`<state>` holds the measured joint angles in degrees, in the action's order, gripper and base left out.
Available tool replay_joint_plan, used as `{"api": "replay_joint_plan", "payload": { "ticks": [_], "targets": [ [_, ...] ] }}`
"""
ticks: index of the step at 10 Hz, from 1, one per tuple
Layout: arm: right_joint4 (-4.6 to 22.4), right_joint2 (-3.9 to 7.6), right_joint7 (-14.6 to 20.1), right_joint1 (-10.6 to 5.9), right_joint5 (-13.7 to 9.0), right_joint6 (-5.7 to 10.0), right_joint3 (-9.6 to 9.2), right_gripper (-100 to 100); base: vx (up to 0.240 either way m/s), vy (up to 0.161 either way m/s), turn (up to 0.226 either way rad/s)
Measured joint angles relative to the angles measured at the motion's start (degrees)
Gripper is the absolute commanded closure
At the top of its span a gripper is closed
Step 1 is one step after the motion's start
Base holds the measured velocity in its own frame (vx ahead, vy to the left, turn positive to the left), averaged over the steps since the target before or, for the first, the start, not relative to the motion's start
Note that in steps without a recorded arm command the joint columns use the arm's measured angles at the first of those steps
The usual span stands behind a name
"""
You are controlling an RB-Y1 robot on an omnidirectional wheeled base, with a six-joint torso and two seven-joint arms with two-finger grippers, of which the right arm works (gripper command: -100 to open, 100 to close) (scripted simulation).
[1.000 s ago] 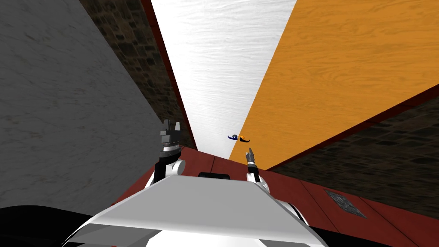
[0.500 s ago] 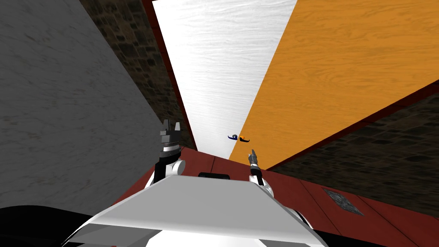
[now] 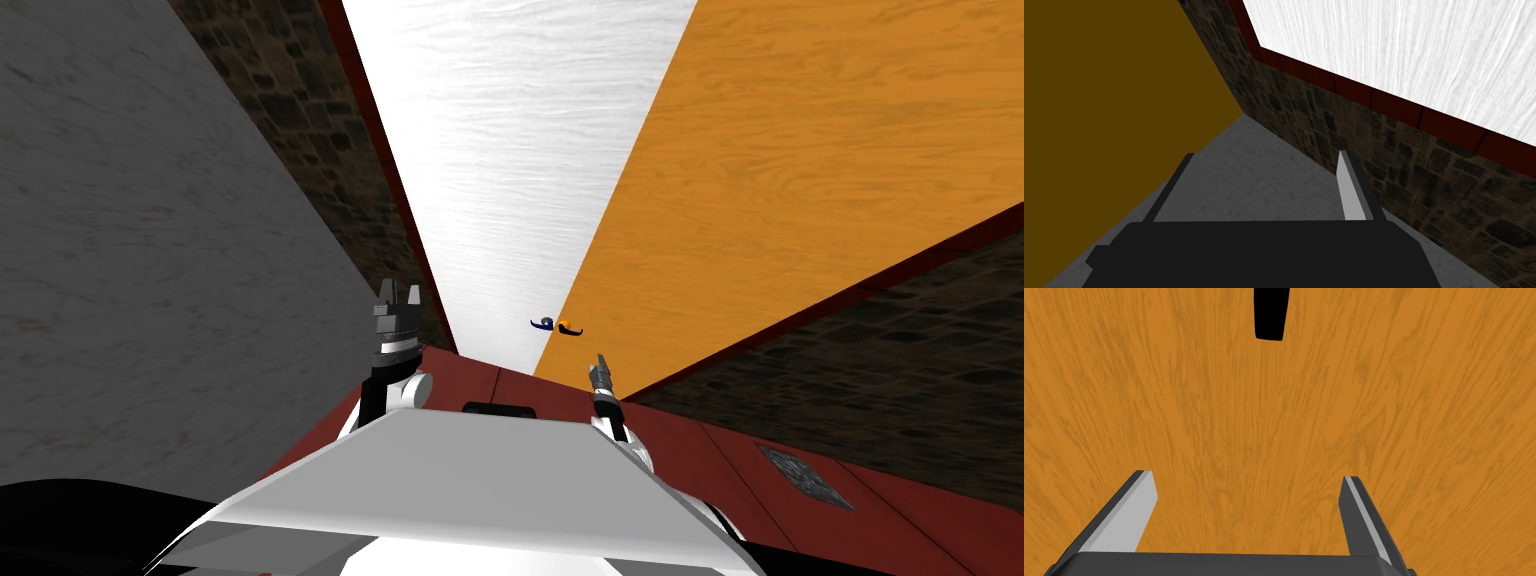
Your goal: Pull the door open
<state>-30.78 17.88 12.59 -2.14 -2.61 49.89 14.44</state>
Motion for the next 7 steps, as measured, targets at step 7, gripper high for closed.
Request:
{"api": "replay_joint_plan", "payload": {
  "ticks": [7],
  "targets": [
    [2.51,-0.39,0.47,-2.28,0.08,2.72,-0.45,-100,0.144,-0.03,0.092]
  ]
}}
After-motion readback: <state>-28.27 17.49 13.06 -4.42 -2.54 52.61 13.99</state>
